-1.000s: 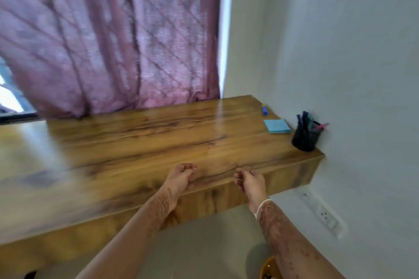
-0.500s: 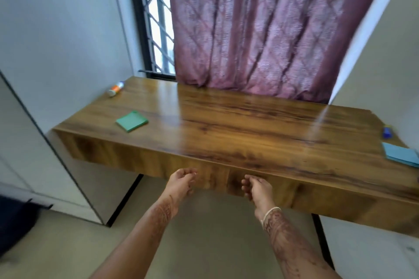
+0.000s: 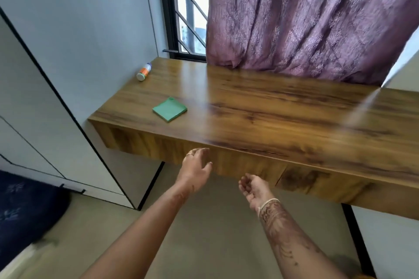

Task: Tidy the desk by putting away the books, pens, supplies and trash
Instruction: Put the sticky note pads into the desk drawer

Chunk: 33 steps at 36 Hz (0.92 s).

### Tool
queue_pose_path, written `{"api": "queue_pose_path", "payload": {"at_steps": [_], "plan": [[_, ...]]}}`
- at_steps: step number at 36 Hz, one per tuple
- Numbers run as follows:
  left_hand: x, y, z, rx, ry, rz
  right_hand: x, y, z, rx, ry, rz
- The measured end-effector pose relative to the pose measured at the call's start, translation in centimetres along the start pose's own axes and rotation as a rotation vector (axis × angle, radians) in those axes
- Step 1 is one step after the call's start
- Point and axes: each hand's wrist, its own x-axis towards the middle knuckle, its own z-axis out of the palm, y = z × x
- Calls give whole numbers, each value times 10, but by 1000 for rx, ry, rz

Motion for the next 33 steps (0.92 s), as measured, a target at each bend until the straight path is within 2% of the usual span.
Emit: {"api": "queue_pose_path", "payload": {"at_steps": [6,10,14,21,26,33], "plan": [[52,-40,-18,464,6,233,22,32,53,145,22,124],[76,-59,-27,651,-40,348,40,50,82,260,14,168],[91,-71,-34,608,-82,385,60,64,103,355,49,166],[109,-85,-44,469,-33,503,95,81,126,433,124,145],[114,-93,-42,386,3,542,101,84,144,635,86,38],[117,-92,-43,393,8,558,110,98,132,650,86,33]]}}
